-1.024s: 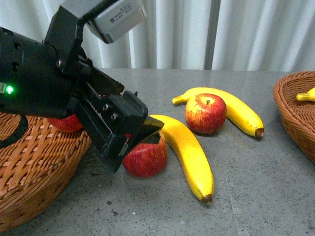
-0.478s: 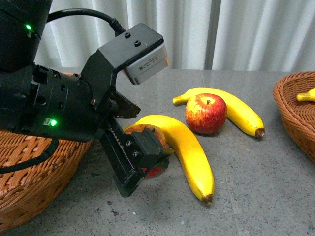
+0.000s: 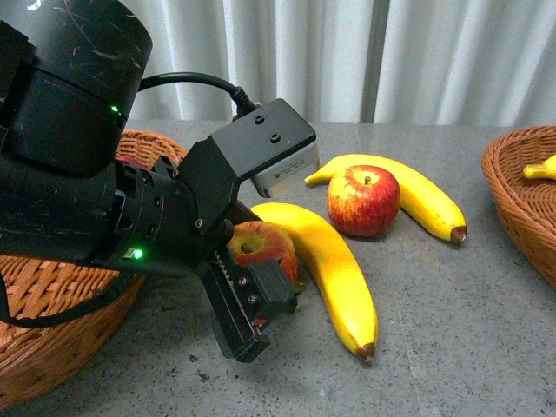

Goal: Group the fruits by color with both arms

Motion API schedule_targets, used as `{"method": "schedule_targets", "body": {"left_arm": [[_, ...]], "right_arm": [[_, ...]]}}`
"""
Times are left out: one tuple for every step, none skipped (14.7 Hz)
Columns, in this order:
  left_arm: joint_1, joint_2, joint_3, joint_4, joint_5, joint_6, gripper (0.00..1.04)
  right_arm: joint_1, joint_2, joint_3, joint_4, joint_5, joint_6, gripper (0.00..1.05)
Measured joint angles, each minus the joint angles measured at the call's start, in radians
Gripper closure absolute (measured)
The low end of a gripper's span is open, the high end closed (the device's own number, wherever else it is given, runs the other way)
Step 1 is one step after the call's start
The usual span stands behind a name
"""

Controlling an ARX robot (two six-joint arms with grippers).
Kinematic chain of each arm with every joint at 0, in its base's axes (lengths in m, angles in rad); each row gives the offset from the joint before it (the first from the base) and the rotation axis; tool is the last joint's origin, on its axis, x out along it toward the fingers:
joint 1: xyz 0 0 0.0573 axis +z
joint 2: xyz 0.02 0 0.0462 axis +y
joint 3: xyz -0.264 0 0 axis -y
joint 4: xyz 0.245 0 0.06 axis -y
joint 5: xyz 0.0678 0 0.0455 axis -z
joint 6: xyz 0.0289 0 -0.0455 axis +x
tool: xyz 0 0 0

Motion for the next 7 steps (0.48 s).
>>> {"method": "schedule_targets", "body": {"left_arm": [[-0.003, 0.0, 0.002, 0.0, -0.004, 0.0, 0.35], [-0.005, 0.0, 0.005, 0.0, -0.013, -0.001, 0.36], [-0.008, -0.001, 0.008, 0.006, -0.032, -0.004, 0.37], [-0.009, -0.014, 0.008, 0.031, -0.059, -0.019, 0.37], [-0.013, -0.038, 0.008, 0.058, -0.083, -0.039, 0.37], [-0.013, -0.09, 0.009, 0.106, -0.127, -0.08, 0.37], [-0.006, -0.183, 0.009, 0.177, -0.221, -0.164, 0.37]], "right_arm": [[0.0, 0.0, 0.0, 0.0, 0.0, 0.0, 0.07], [0.0, 0.0, 0.0, 0.0, 0.0, 0.0, 0.07], [0.0, 0.0, 0.0, 0.0, 0.0, 0.0, 0.07], [0.0, 0.0, 0.0, 0.0, 0.0, 0.0, 0.07], [0.0, 0.0, 0.0, 0.0, 0.0, 0.0, 0.07], [0.0, 0.0, 0.0, 0.0, 0.0, 0.0, 0.07], [0.0, 0.0, 0.0, 0.0, 0.0, 0.0, 0.07]]}}
